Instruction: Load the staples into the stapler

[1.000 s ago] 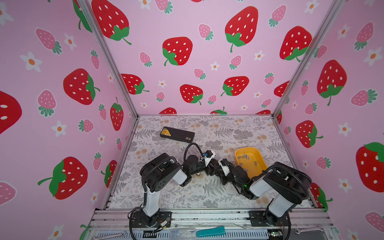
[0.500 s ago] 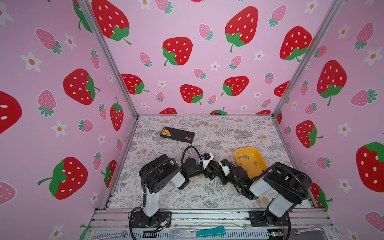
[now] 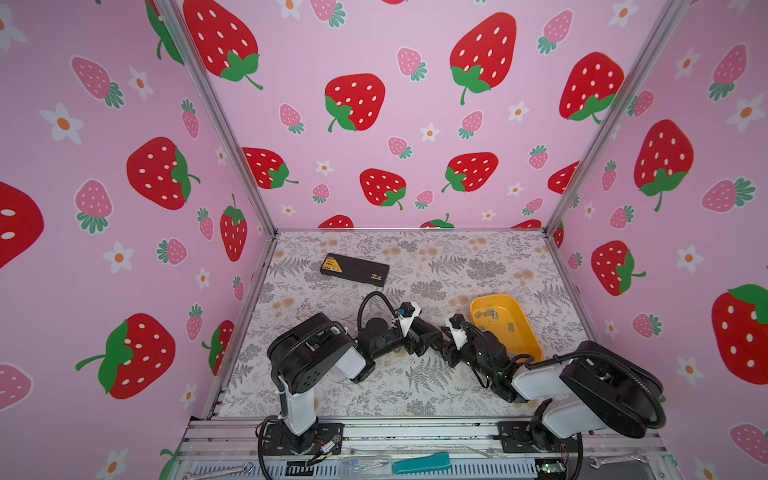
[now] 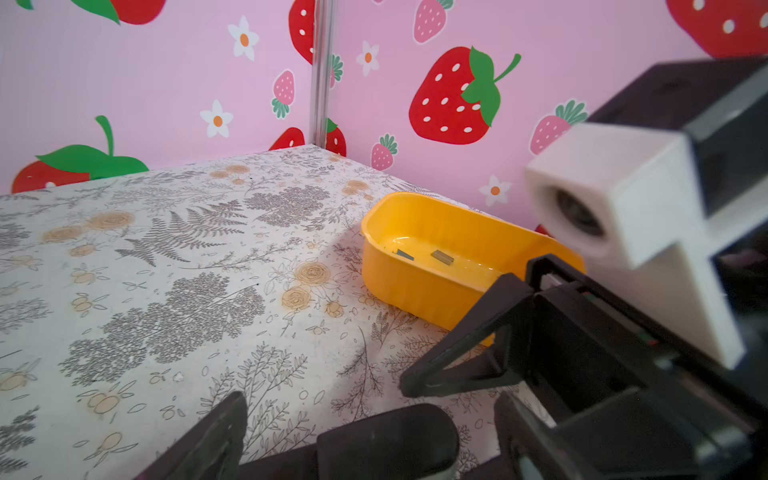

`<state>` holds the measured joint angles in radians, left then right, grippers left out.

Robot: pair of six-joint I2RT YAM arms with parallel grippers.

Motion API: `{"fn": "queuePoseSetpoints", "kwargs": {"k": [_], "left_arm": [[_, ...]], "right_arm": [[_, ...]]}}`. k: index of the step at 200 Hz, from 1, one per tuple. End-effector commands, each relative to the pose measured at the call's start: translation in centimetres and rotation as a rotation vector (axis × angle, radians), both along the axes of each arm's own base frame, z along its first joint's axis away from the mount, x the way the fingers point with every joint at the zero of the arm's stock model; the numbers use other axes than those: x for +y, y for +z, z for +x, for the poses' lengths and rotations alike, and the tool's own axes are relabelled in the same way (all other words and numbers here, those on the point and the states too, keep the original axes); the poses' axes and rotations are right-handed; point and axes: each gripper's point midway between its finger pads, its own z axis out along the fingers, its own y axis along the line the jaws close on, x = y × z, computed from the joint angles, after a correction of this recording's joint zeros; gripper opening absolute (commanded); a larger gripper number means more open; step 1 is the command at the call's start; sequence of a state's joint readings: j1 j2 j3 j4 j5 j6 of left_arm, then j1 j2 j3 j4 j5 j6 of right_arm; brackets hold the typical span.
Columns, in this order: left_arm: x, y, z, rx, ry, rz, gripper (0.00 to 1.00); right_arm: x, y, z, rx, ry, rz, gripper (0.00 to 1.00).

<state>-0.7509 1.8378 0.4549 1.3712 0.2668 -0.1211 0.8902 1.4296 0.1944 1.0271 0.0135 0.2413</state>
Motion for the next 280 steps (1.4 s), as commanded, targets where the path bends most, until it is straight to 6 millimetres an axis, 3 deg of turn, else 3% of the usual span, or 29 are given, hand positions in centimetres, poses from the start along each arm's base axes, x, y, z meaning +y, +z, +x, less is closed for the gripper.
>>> {"fn": "queuePoseSetpoints", "kwargs": {"k": [1, 16, 38, 72, 138, 184, 280], "left_arm": [[1.9, 1.5, 2.0, -0.023, 0.17, -0.047, 0.93], [2.5, 1.2, 2.7, -0.013, 0.223, -0.039, 0.93], [2.8, 0.7, 3.3, 0.003, 0.255, -0.027, 0.92], [3.9, -0.2, 4.4, 0.023, 0.348, -0.014, 0.92], [3.4, -2.5, 5.7, 0.099, 0.356, 0.059, 0.92], [2.2, -3.9, 5.9, 0.134, 0.308, 0.137, 0.9], [2.1, -6.5, 5.9, 0.146, 0.297, 0.177, 0.9]], "right_arm": [[-0.3, 0.7, -0.4, -0.008, 0.009, 0.007, 0.48], [-0.3, 1.6, -0.5, -0.024, 0.011, 0.021, 0.45], [-0.3, 2.6, -0.1, -0.041, -0.003, 0.033, 0.33], [0.6, 2.3, 0.7, -0.029, -0.008, 0.021, 0.29], [1.5, -0.3, 1.1, 0.014, 0.005, -0.028, 0.27], [1.2, -2.0, 1.0, 0.038, -0.005, -0.052, 0.24], [-0.3, -7.4, 0.0, 0.114, -0.023, -0.118, 0.2]]}}
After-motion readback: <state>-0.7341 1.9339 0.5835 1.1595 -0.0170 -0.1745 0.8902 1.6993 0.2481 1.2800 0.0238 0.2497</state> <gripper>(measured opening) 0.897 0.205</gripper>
